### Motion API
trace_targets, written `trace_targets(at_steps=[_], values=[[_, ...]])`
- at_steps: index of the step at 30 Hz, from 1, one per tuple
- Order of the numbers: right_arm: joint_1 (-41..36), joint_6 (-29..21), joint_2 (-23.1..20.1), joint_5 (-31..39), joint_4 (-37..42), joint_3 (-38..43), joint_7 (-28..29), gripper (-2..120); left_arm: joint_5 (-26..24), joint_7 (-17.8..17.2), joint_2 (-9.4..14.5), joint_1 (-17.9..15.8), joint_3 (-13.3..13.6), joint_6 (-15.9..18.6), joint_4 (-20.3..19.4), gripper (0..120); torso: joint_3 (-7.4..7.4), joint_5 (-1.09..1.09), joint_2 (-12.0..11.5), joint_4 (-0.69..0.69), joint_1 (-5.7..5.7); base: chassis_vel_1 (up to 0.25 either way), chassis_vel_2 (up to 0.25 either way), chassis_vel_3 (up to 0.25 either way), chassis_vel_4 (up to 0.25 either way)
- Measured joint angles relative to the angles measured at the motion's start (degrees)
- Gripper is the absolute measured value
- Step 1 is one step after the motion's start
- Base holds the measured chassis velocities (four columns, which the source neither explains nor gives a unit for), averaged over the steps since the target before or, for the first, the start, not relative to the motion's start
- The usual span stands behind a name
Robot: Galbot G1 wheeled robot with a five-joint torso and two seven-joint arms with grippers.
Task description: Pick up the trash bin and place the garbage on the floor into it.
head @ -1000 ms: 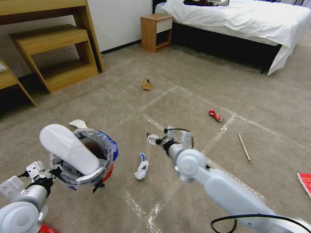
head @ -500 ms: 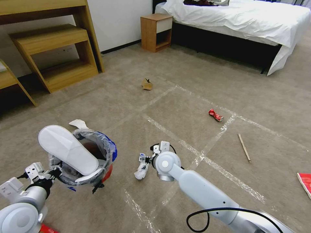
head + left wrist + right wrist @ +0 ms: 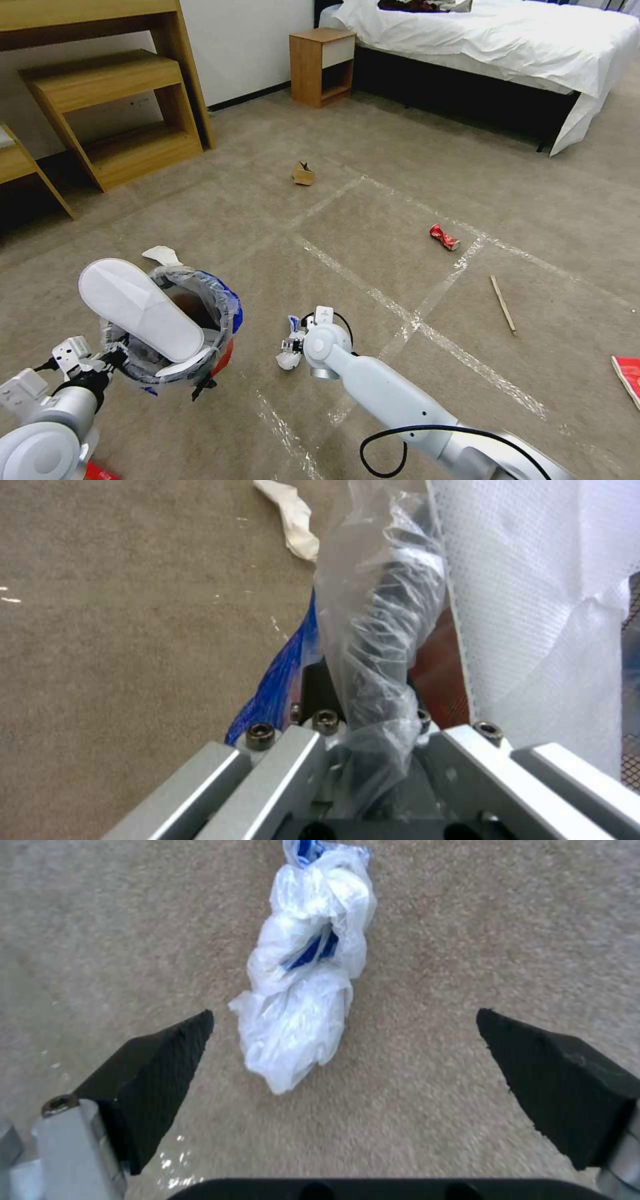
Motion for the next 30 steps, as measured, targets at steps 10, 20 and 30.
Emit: trace_targets(at_steps=[10,20,30], values=[[-0.01,1.49,4.20,-3.56,-6.75,0.10,-2.64,100,-0.02,0.03,-0.09,0.37,-0.14,-0.14,-0.54,1,0.00,0.00,0.00,0.00,0.00,0.000,0.000,0.000,0.000],[-0.02,4.16,8.01,-8.42,-13.60,0.72,-8.00,100,-0.31,0.05,-0.06,0.70,-0.12,-0.20,-1.39,1,0.00,0.00,0.00,0.00,0.00,0.000,0.000,0.000,0.000],[0.04,8.59,9.00,-14.77,-19.10,0.77,-14.21,100,-0.54,0.14,-0.35,1.75,-0.30,-0.47,-2.74,1,0.00,0.00,0.00,0.00,0.00,0.000,0.000,0.000,0.000]])
